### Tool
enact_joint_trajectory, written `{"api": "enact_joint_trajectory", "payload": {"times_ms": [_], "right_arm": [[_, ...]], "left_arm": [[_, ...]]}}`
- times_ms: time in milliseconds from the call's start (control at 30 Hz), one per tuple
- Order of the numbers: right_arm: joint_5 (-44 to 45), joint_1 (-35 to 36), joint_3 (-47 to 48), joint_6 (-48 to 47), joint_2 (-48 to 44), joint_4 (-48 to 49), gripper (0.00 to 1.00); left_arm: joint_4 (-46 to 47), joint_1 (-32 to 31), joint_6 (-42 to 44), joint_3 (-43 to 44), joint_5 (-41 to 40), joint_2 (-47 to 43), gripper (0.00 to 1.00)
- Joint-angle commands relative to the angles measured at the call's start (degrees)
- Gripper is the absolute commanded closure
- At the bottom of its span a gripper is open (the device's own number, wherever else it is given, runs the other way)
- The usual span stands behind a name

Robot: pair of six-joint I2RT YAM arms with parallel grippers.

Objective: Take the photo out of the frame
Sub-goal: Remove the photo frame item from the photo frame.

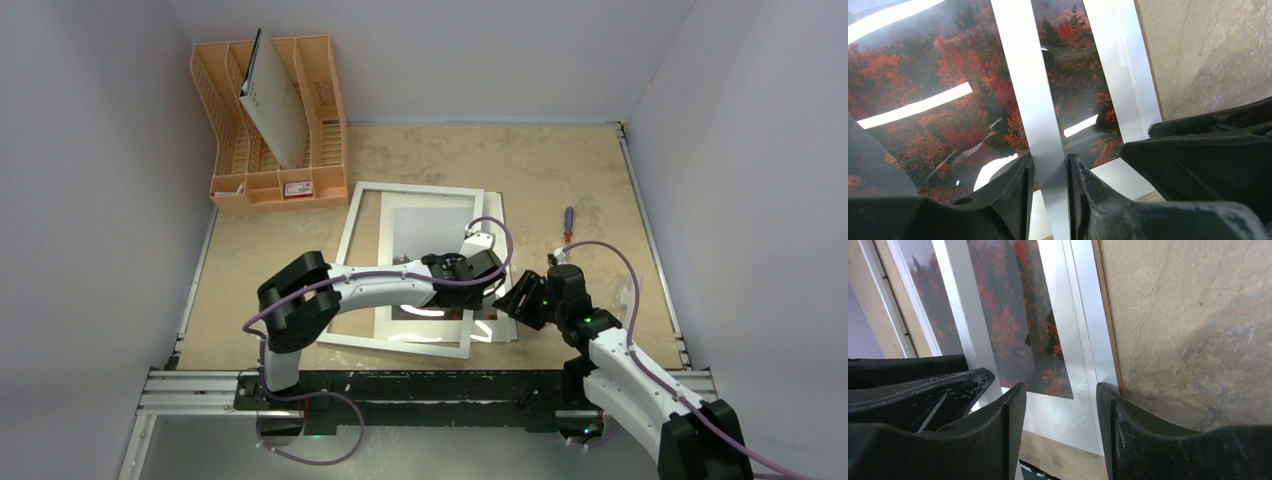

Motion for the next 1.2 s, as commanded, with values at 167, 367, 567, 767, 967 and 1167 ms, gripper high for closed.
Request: {"api": "enact_joint_trajectory", "payload": {"times_ms": [167,367,567,767,967,1167], "right_arm": [[-4.7,-0.3,-1.0,-3.7,4.8,4.1,0.45],[-12.1,-0.2,-1.2,-4.4,4.9,7.4,0.45],[-15.3,-0.2,-0.5,-5.1,7.9,9.3,0.46],[-5.1,-0.2,4.0,-6.2,0.7,-4.7,0.44],[4.9,-0.2,5.6,-2.7,-8.7,-16.8,0.44],[3.2,-0.2,5.0,-4.6,-6.5,-17.2,0.46]], "left_arm": [[-0.6,0.1,0.9,-0.4,-4.1,-4.3,1.0],[-2.1,0.1,0.8,-0.7,-5.7,-3.8,1.0],[-2.4,0.4,0.6,-2.1,-6.2,-3.8,1.0],[-2.0,0.5,0.5,-3.2,-6.3,-3.8,1.0],[-0.6,0.5,0.9,-3.4,-5.3,-3.4,1.0],[1.0,0.5,1.1,-3.5,-3.8,-2.8,1.0]]}}
